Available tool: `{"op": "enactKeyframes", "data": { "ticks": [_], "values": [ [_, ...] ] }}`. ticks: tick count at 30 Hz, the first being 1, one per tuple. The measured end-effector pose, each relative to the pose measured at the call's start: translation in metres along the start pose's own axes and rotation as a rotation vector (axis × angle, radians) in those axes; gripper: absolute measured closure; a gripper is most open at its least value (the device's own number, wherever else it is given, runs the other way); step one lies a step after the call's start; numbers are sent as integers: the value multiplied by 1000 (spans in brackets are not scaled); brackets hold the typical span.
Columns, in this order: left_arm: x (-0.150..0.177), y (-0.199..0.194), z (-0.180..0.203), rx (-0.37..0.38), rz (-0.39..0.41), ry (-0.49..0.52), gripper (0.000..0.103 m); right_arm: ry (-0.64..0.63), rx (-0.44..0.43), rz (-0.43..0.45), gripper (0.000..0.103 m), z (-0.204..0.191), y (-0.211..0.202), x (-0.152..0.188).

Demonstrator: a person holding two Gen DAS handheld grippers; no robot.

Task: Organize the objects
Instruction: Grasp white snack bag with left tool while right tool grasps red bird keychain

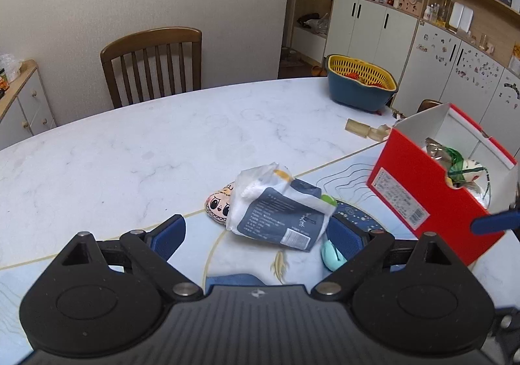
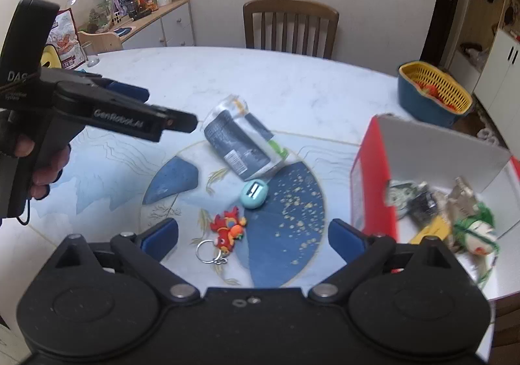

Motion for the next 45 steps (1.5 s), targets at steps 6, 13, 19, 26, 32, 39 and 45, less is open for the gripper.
{"op": "enactKeyframes", "data": {
  "ticks": [6, 13, 19, 26, 32, 39, 45],
  "values": [
    [-1, 29, 2, 2, -18, 29, 8, 27, -23, -51, 8, -4, 36, 4],
    [-8, 63, 1, 16, -46, 41, 8, 31, -42, -126, 15, -7, 71, 8],
    [-20, 79, 5, 67, -28, 130, 8, 17, -61, -166, 24, -7, 92, 11],
    [-16, 92, 14, 95, -29, 187, 12, 24, -60, -183, 31, -5, 108, 13],
    [-9, 98, 16, 104, -50, 194, 39, -11, -63, -170, 40, -13, 114, 12],
    [-4, 99, 15, 108, -58, 183, 67, -46, -57, -150, 62, -22, 112, 14],
    [1, 94, 22, 103, -51, 207, 78, -34, -47, -142, 70, -24, 109, 18]
  ]
}}
Point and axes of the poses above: each gripper's, at about its wrist camera, not at the fingertips, and y roughly the way its jaws point, z to its right, x to its underside, the point moved 2 cm from there along y, roughly the way its jaws point, and after that the axes turned 2 degrees about x, right-handed, at the moved point
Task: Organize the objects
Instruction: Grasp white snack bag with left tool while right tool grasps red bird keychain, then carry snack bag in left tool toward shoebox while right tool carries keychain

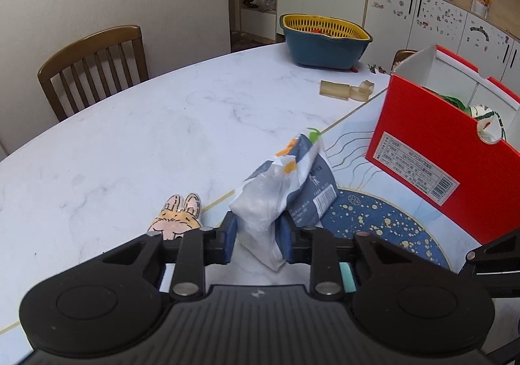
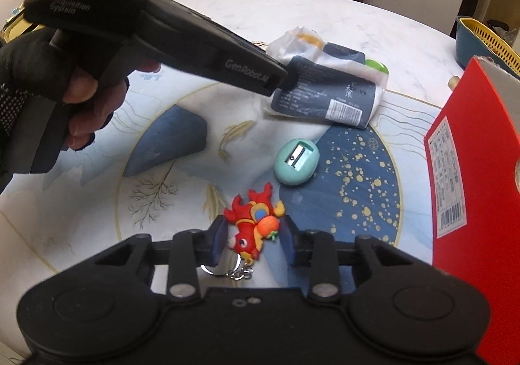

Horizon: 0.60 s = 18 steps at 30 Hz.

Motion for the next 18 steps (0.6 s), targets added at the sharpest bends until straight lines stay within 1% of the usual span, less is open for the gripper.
{"op": "enactKeyframes", "data": {
  "ticks": [4, 6, 12, 18],
  "values": [
    [3, -5, 1, 1, 8, -22, 82, 18, 3, 6, 71, -1, -3, 4],
    [4, -8, 2, -1, 11, -30, 83, 28, 3, 13, 77, 0, -6, 5],
    [9, -25, 4, 4, 33, -67, 84, 51, 11, 14, 77, 4, -14, 15],
    [21, -49, 2, -7, 40, -116, 84, 74, 3, 41, 77, 9, -34, 24]
  ]
}}
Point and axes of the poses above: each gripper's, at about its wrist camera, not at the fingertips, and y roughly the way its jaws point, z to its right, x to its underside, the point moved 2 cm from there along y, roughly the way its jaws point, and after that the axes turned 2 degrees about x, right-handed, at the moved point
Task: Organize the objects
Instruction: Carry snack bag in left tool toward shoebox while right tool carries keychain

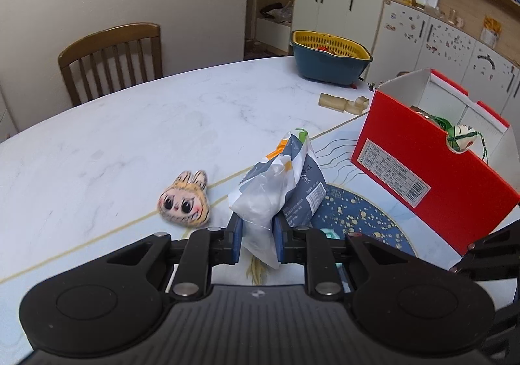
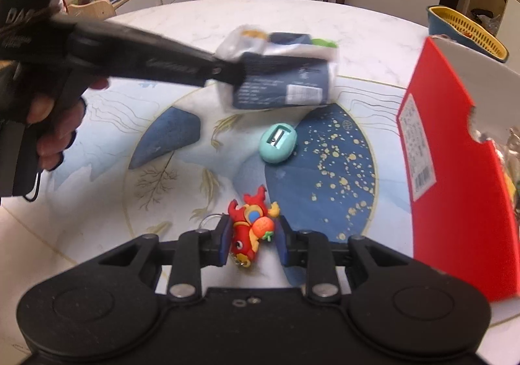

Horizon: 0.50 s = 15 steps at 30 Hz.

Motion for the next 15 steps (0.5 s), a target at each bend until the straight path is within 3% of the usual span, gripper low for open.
{"op": "enactKeyframes", "data": {
  "ticks": [15],
  "values": [
    [1, -66, 18, -9, 55, -29, 84, 48, 9, 128, 77, 20, -73, -7]
  ]
}}
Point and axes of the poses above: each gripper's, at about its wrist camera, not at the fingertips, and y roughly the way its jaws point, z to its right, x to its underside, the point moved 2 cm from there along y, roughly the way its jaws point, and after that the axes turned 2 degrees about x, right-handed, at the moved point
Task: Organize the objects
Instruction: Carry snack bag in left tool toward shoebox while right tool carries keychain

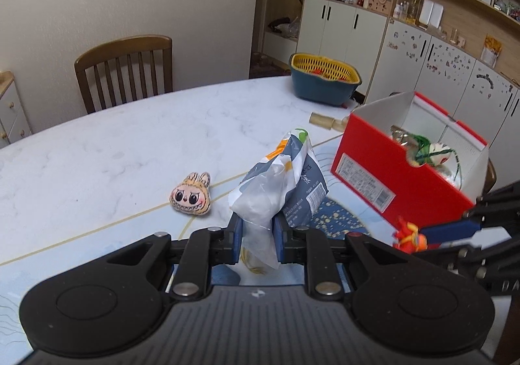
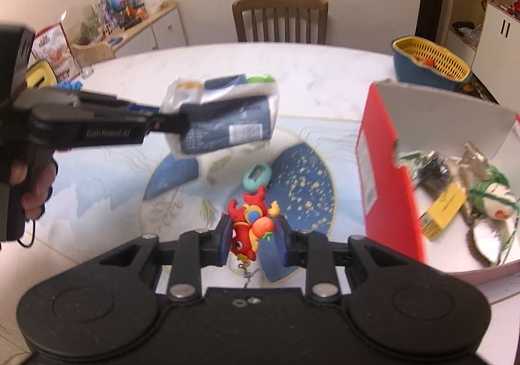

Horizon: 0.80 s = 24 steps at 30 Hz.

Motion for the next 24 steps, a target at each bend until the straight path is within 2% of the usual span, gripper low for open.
{"op": "enactKeyframes", "data": {
  "ticks": [12, 24],
  "values": [
    [-34, -30, 41, -10, 76, 53, 84, -5, 25, 105, 77, 39, -46, -26],
    [-67, -16, 113, 7, 96, 105, 84, -32, 60, 165, 77, 100, -73, -39]
  ]
}}
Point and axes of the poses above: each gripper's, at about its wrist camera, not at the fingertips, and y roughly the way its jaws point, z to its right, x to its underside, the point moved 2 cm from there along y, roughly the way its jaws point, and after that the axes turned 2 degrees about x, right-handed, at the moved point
